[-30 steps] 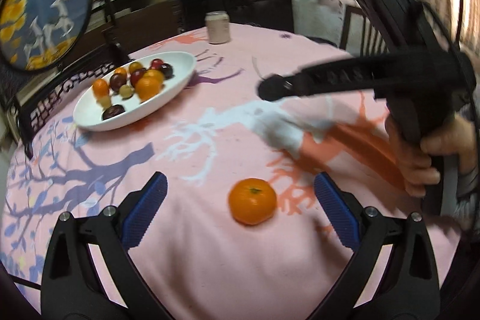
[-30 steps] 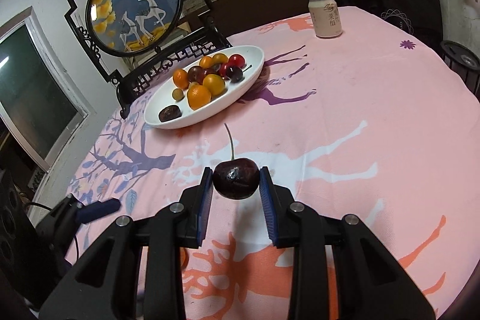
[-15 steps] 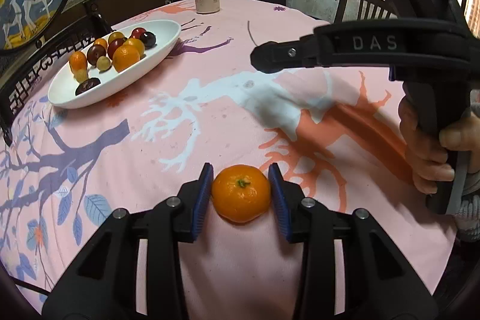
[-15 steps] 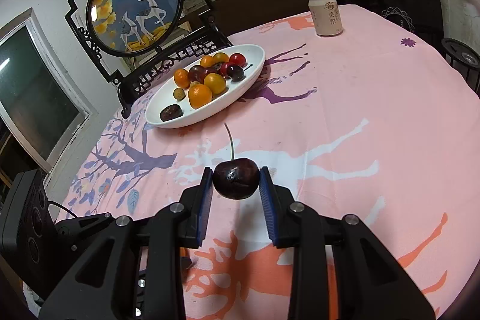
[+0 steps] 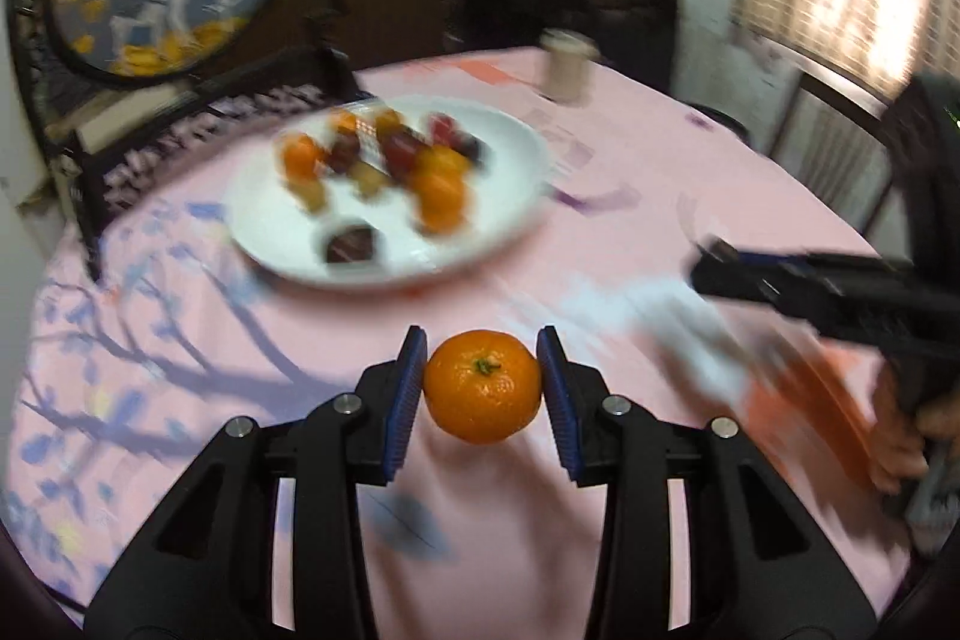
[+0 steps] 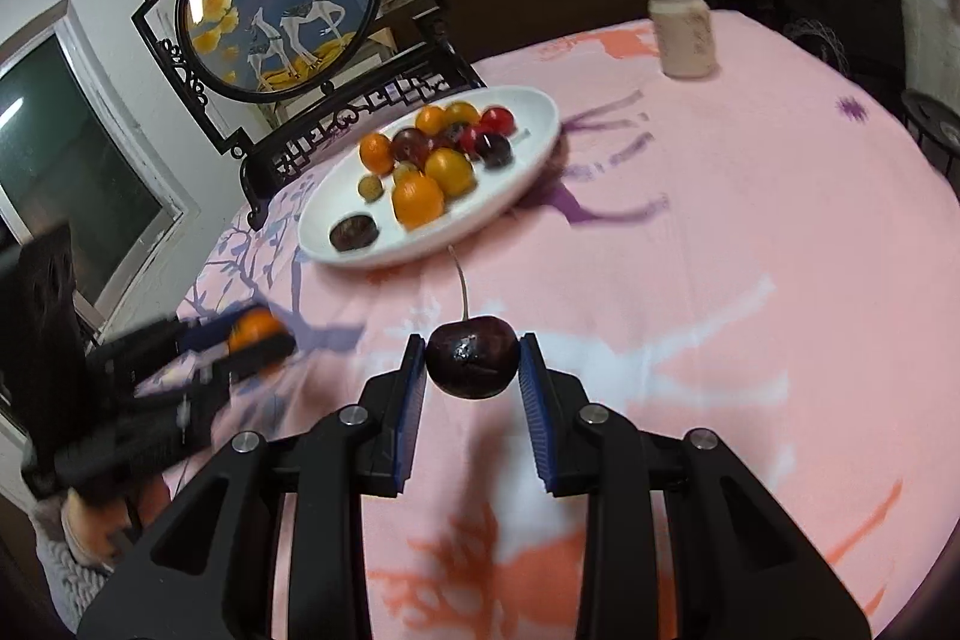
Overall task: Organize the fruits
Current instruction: 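Carry both fruits over the plate and open both grippers to release them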
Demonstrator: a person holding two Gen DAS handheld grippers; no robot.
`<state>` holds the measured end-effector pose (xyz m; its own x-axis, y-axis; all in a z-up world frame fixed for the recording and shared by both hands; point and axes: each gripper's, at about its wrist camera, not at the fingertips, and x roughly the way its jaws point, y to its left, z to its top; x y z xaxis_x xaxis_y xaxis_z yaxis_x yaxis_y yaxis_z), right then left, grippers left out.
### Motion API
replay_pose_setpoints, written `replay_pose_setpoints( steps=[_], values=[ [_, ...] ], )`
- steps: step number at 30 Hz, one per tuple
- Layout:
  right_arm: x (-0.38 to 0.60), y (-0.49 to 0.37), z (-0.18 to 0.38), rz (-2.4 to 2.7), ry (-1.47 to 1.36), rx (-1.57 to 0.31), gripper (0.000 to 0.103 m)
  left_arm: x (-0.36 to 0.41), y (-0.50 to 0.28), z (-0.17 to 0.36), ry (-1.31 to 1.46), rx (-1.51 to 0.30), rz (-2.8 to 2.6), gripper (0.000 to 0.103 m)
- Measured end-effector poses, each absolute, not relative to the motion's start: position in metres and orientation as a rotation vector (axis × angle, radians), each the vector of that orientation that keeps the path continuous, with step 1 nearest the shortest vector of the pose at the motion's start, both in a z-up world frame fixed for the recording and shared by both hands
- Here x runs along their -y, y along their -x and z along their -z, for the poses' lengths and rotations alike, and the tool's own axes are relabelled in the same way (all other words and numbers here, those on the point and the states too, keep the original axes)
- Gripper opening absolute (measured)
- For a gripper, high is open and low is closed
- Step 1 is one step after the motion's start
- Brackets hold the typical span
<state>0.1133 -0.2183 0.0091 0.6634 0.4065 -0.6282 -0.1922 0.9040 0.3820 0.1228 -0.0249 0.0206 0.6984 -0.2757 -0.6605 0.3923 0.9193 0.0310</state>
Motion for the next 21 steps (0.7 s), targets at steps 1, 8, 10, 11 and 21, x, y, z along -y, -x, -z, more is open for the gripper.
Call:
replay_pose_setpoints(
  steps=[1,8,10,11,21],
  values=[
    [0.213,-0.121,-0.014,-0.347,-0.279,-0.772,0.032,0.022,-0.135,-0.026,-0.174,-0.696,0.347,0.039],
    [0.173,-0.198,-0.026,-0.340,-0.230,-0.758,0.032,0.006,-0.215,-0.032,-0.094,-0.700,0.238,0.042],
    [0.169,-0.220,-0.019,-0.335,-0.245,-0.758,0.032,-0.001,-0.229,-0.027,-0.044,-0.707,0.238,0.054],
    [0.168,-0.227,-0.016,-0.339,-0.259,-0.752,0.034,-0.003,-0.233,-0.024,-0.029,-0.709,0.234,0.066],
    [0.185,-0.221,-0.006,-0.321,-0.278,-0.751,0.057,-0.017,-0.230,-0.004,-0.014,-0.724,0.185,0.085]
  ],
)
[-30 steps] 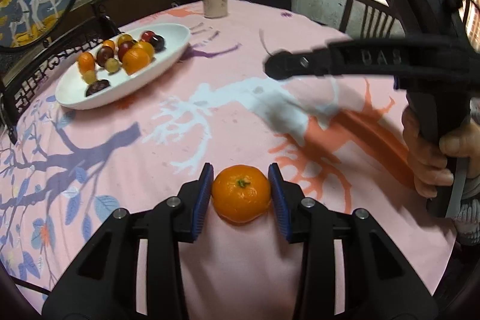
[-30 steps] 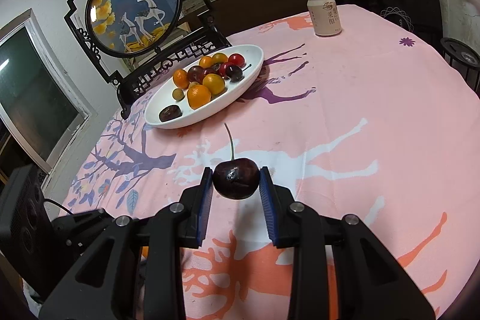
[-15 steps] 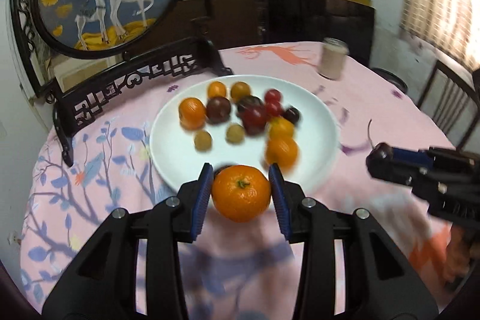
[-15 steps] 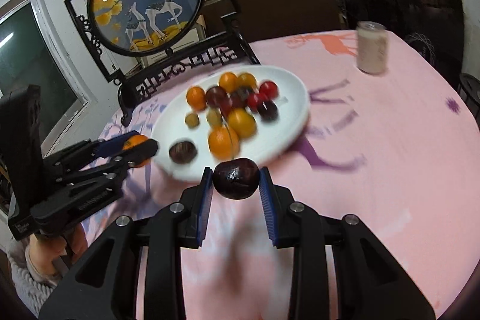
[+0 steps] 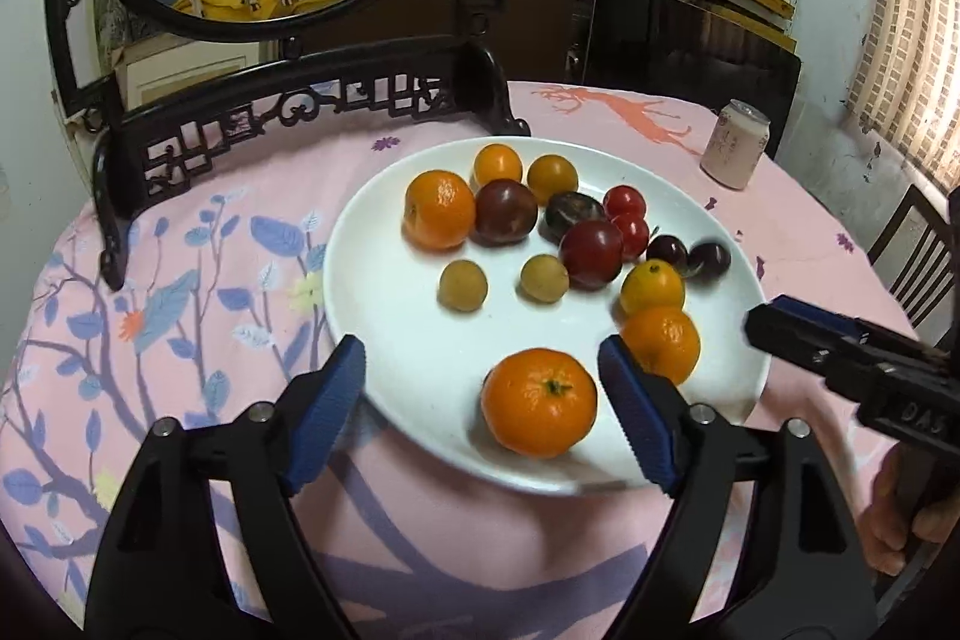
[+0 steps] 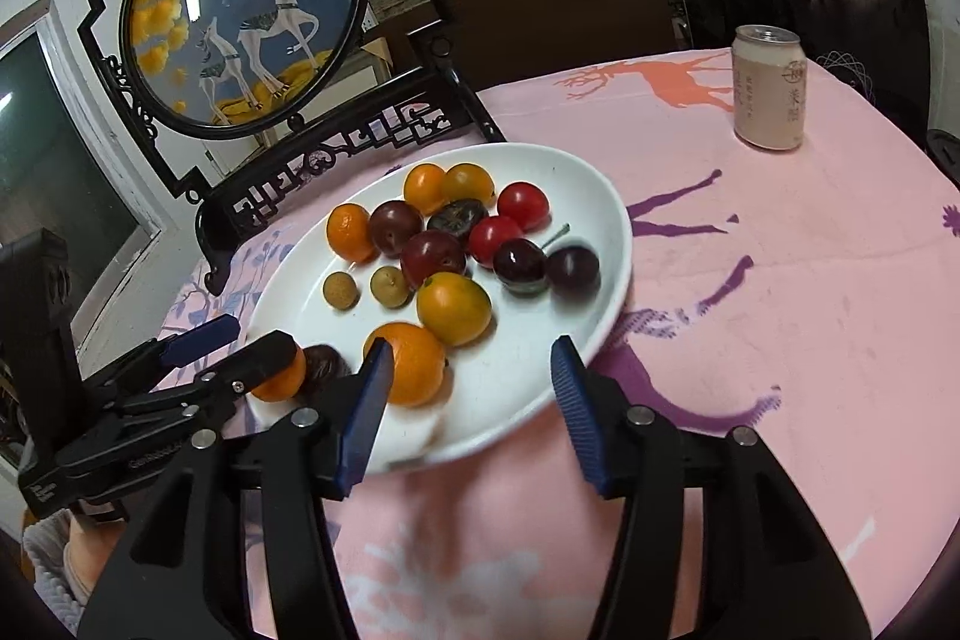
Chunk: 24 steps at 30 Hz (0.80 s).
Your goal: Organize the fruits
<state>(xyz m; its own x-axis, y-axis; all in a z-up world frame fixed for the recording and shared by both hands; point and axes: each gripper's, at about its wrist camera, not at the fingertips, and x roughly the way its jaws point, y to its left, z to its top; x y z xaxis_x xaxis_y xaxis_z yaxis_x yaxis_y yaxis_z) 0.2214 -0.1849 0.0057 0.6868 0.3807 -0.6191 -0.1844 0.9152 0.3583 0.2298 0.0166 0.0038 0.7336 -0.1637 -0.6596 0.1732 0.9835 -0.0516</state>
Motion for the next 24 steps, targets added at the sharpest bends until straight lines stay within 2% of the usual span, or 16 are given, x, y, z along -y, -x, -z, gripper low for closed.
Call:
replay_pose_setpoints(
  steps=[7,12,15,16,17,18,24],
  values=[
    [0.182,-0.192,0.001,-0.271,-0.194,-0.762,0.059,-0.005,-0.194,-0.009,-0.066,-0.668,0.125,0.098],
    [0.178,-0.169,0.000,-0.229,-0.126,-0.735,0.073,0.002,-0.164,-0.014,-0.108,-0.633,0.111,0.101],
    [0.177,-0.155,-0.002,-0.191,-0.078,-0.713,0.076,-0.005,-0.153,-0.016,-0.085,-0.643,0.069,0.101],
    [0.178,-0.149,-0.002,-0.171,-0.062,-0.711,0.079,-0.008,-0.149,-0.015,-0.073,-0.646,0.053,0.101],
    [0.179,-0.144,-0.003,-0.158,-0.056,-0.712,0.093,-0.012,-0.145,-0.015,-0.054,-0.650,0.054,0.101],
    [0.181,-0.137,-0.004,-0.145,-0.056,-0.702,0.099,-0.016,-0.141,-0.015,-0.028,-0.653,0.073,0.101],
    [0.187,-0.106,-0.016,-0.121,-0.062,-0.604,0.099,-0.036,-0.121,-0.019,0.083,-0.637,0.086,0.101]
  ],
)
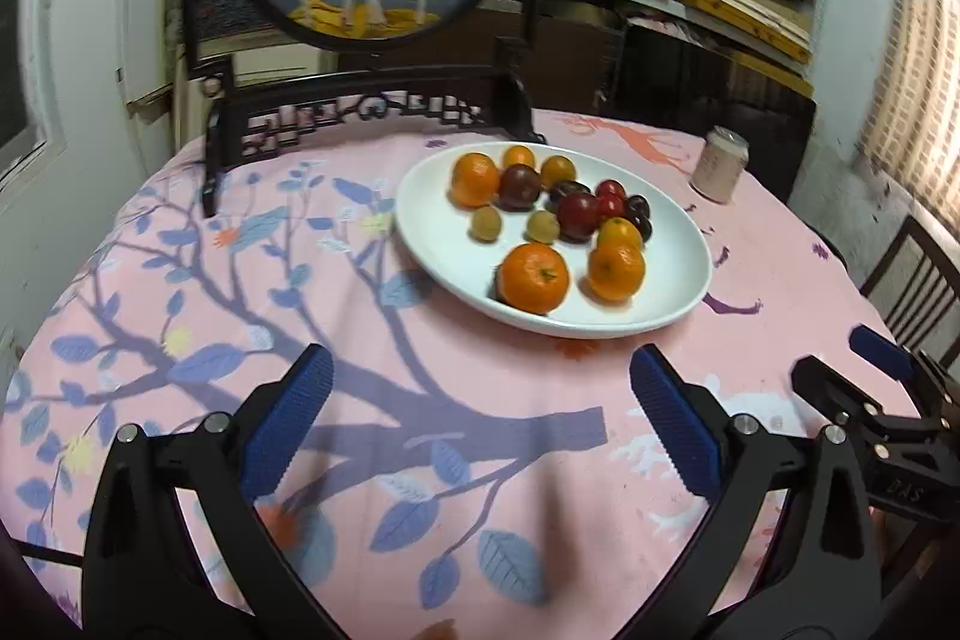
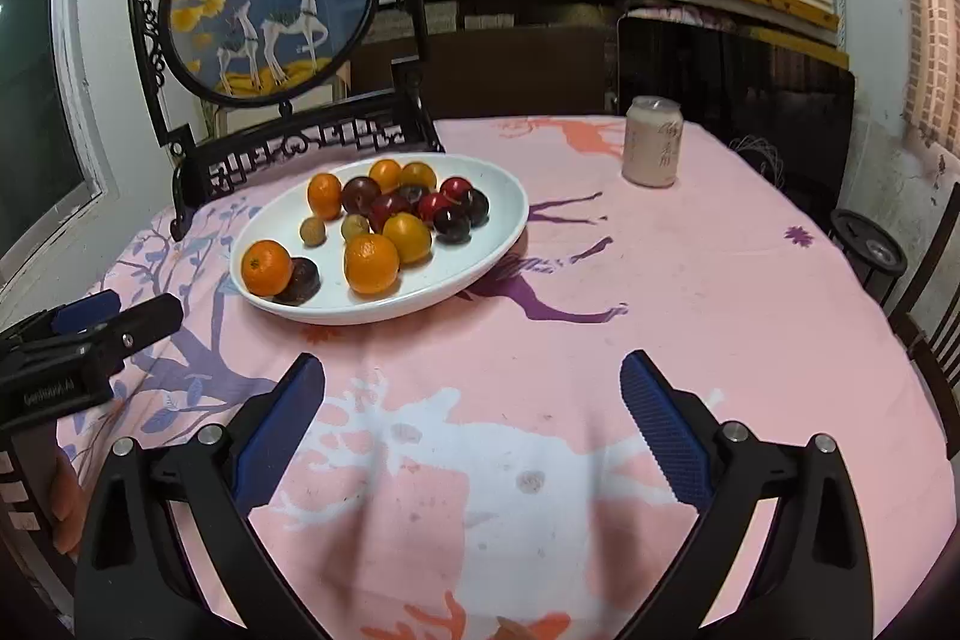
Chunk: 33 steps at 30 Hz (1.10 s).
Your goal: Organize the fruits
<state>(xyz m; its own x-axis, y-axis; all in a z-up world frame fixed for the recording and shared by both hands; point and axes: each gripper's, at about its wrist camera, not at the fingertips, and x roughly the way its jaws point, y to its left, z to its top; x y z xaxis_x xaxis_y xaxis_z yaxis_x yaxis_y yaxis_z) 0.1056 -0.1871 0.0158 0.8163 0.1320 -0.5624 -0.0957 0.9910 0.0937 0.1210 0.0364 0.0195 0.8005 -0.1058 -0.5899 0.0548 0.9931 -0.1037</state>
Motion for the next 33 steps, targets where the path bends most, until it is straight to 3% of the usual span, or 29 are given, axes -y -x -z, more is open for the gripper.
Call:
replay_pose_setpoints(
  steps=[9,33],
  values=[
    [0.185,-0.099,-0.018,-0.130,-0.075,-0.582,0.101,-0.039,-0.115,-0.023,-0.001,-0.628,-0.130,0.101],
    [0.170,-0.097,-0.014,-0.159,-0.017,-0.603,0.101,-0.025,-0.107,-0.027,-0.018,-0.612,-0.010,0.101]
  ],
)
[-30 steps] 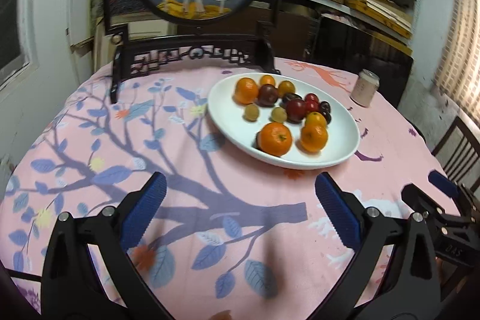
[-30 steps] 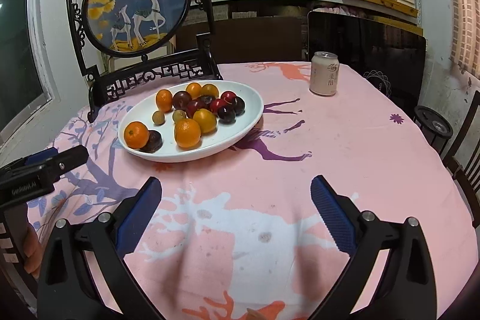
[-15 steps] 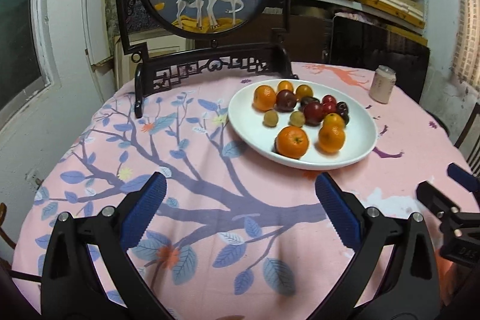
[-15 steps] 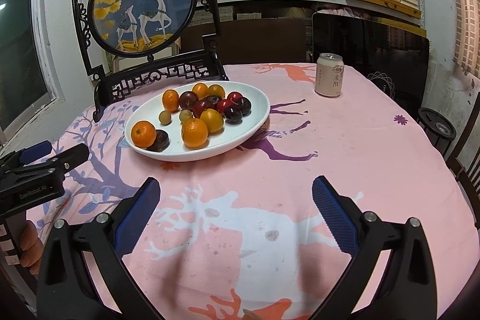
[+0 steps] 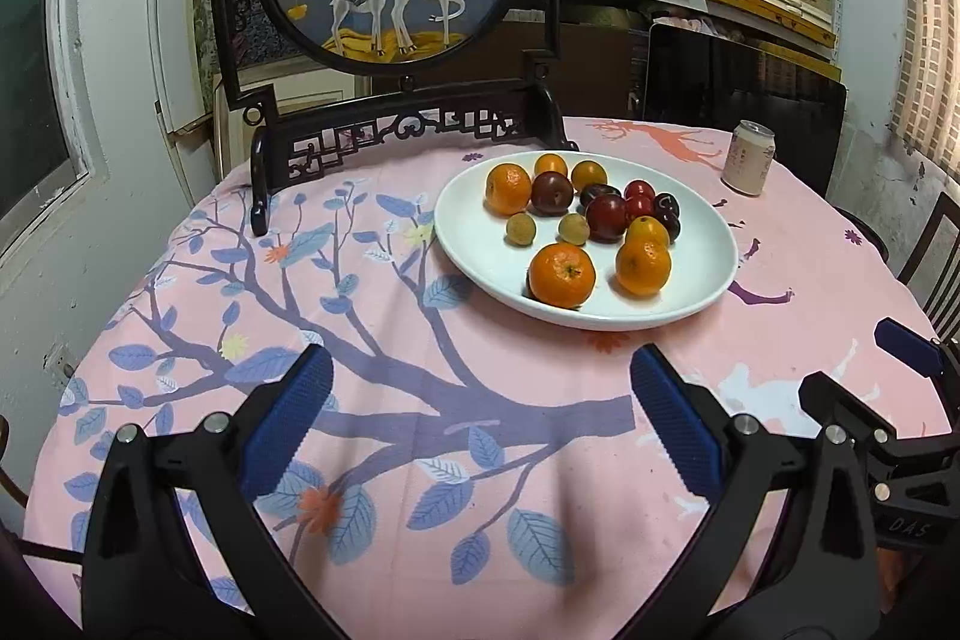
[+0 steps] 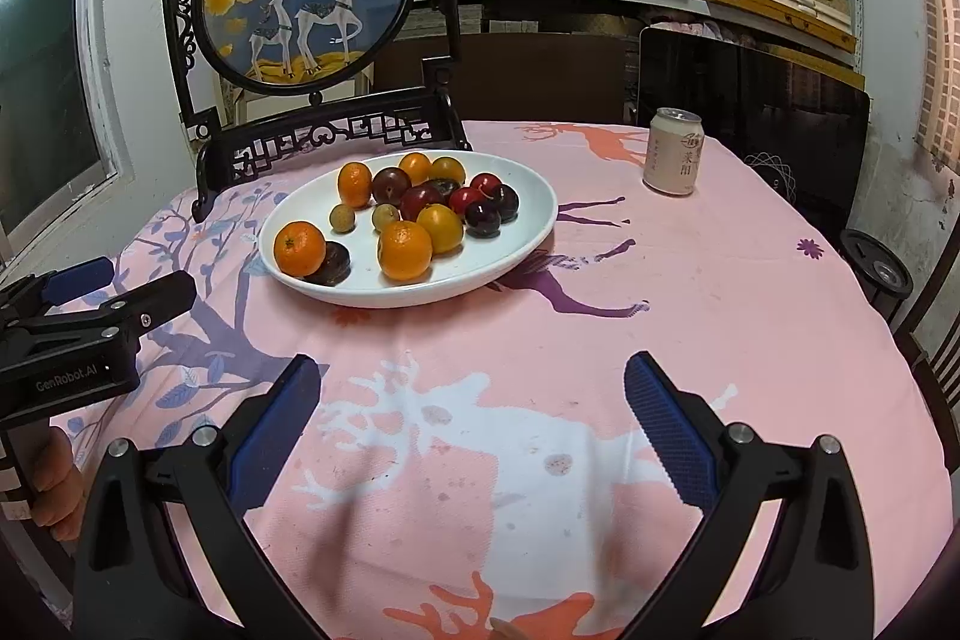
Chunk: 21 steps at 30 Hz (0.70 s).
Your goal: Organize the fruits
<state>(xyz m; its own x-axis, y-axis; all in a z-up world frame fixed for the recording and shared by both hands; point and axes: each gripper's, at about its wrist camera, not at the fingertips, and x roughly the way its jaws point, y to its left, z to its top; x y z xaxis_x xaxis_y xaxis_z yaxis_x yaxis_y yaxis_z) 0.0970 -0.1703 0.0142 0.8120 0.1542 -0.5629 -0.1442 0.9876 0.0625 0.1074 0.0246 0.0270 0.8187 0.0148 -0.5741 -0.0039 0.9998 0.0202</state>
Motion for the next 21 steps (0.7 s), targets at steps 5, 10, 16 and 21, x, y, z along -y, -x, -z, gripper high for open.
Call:
replay_pose_setpoints(
  steps=[5,10,16,21],
  values=[
    [0.170,-0.097,-0.014,-0.159,-0.014,-0.603,0.101,-0.022,-0.107,-0.027,-0.030,-0.614,-0.005,0.101],
    [0.167,-0.097,-0.013,-0.162,-0.009,-0.609,0.101,-0.018,-0.106,-0.027,-0.045,-0.612,0.002,0.101],
    [0.167,-0.097,-0.013,-0.162,-0.011,-0.609,0.101,-0.012,-0.102,-0.027,-0.074,-0.601,-0.013,0.101],
    [0.167,-0.097,-0.014,-0.161,-0.011,-0.606,0.101,-0.009,-0.095,-0.031,-0.100,-0.562,-0.006,0.101]
  ],
)
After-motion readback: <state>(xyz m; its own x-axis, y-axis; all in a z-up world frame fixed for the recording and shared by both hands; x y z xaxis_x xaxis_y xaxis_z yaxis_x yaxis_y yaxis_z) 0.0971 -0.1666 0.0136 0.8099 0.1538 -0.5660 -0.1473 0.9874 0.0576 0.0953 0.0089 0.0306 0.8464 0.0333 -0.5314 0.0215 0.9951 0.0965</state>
